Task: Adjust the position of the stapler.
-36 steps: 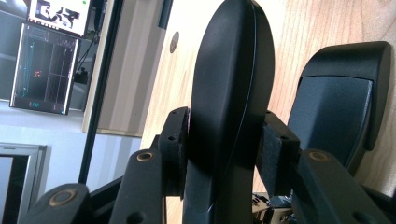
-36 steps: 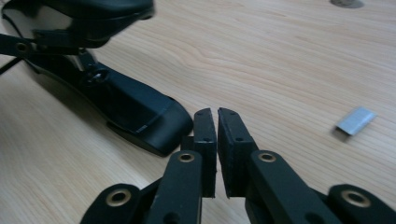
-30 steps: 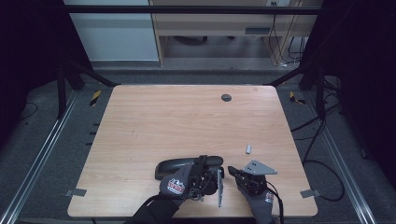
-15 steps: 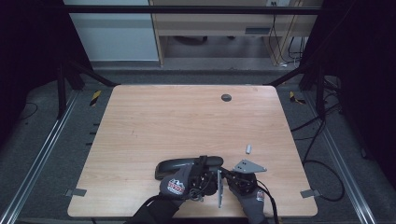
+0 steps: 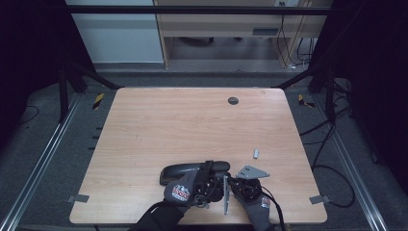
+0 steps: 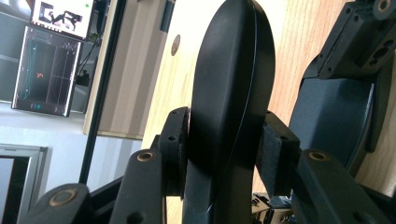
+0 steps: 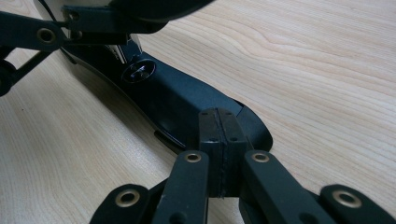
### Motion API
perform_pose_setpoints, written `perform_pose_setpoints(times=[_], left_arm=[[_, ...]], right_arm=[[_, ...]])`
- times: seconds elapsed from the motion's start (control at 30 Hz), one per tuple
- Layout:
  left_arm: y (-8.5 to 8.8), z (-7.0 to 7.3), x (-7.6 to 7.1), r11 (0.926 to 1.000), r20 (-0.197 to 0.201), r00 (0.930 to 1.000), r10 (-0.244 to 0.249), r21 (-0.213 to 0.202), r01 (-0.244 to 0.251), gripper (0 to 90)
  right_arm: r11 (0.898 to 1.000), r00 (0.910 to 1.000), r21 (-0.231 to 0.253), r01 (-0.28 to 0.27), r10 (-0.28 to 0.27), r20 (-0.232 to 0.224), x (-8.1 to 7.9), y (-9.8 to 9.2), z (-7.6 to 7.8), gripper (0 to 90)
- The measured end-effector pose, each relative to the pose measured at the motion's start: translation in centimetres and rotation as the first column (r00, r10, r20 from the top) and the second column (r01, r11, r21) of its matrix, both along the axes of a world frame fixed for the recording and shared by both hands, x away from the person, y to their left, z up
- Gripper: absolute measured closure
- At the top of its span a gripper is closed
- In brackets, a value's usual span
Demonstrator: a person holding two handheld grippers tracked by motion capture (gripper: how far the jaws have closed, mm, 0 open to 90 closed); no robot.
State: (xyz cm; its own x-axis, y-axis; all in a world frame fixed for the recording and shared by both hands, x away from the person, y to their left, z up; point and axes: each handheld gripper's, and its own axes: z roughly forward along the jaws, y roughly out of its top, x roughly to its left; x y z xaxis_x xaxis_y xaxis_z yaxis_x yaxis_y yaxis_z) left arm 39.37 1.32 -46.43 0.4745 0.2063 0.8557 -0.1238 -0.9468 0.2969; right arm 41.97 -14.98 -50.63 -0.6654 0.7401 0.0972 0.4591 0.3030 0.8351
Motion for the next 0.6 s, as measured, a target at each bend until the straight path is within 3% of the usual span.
perform_pose_setpoints(times=[0.17, 0.6], left_arm=[[0.3, 0.5, 0.0, 0.9998, 0.005, 1.0, 0.003, -0.018, -0.003, 58.6], [1.8, 2.2, 0.0, 0.9921, 0.0, 0.9999, 0.014, -0.125, -0.014, 59.0]], right_arm=[[1.0, 1.0, 0.003, 0.001, -0.001, 0.001, 0.0, 0.0, 0.0, 90.0], [1.0, 1.0, -0.002, 0.002, -0.002, 0.004, -0.1, 0.1, 0.0, 90.0]])
